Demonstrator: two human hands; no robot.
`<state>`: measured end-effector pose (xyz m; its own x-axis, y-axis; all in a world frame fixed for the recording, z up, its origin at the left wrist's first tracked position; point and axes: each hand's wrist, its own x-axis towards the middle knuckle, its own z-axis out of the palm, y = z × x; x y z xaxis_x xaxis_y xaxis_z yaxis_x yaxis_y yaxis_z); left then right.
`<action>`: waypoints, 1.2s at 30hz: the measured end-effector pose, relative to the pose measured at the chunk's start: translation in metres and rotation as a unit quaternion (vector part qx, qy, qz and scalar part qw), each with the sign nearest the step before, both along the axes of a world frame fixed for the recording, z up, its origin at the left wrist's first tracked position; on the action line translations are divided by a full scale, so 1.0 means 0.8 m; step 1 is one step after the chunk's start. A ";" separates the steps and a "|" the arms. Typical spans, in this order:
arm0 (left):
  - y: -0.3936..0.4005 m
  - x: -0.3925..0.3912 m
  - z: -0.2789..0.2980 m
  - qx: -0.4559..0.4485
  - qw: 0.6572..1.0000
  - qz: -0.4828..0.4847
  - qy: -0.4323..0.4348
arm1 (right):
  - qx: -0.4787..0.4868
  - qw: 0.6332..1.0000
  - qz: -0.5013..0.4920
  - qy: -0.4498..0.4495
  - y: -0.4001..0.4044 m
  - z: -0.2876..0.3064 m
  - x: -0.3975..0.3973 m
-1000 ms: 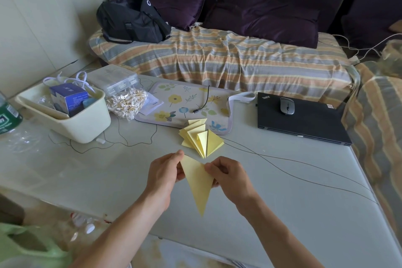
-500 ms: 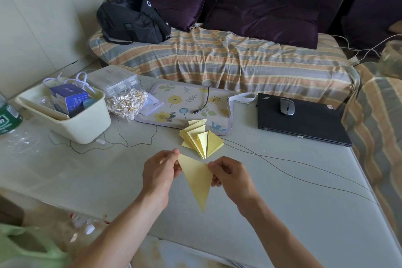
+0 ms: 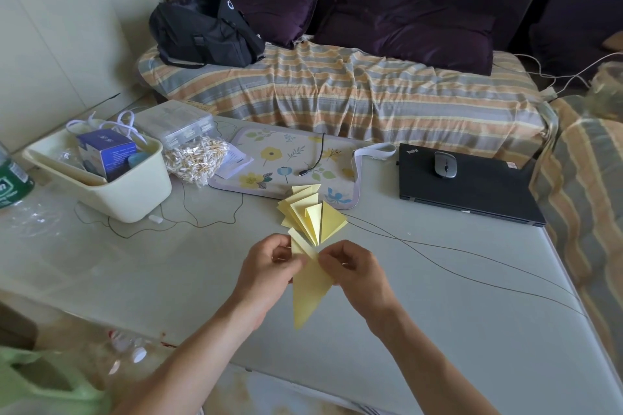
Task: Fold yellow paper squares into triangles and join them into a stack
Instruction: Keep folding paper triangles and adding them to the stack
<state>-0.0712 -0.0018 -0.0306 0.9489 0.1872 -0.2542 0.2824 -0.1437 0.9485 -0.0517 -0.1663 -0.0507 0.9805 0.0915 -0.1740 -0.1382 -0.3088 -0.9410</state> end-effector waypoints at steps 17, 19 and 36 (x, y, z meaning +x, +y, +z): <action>-0.005 -0.003 -0.005 -0.018 0.999 0.006 -0.033 | 0.035 0.999 0.036 -0.006 0.004 0.009 -0.006; -0.005 -0.003 -0.003 0.017 0.998 0.038 -0.051 | 0.035 0.998 0.043 -0.015 0.004 0.007 -0.006; -0.004 -0.004 0.000 -0.017 0.999 0.032 -0.021 | 0.013 0.996 0.059 -0.066 0.003 -0.002 -0.002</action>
<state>-0.0744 -0.0051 -0.0302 0.9450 0.2405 -0.2216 0.2499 -0.0942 0.9637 -0.0535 -0.1640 -0.0527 0.9770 0.2096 -0.0399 0.0234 -0.2911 -0.9564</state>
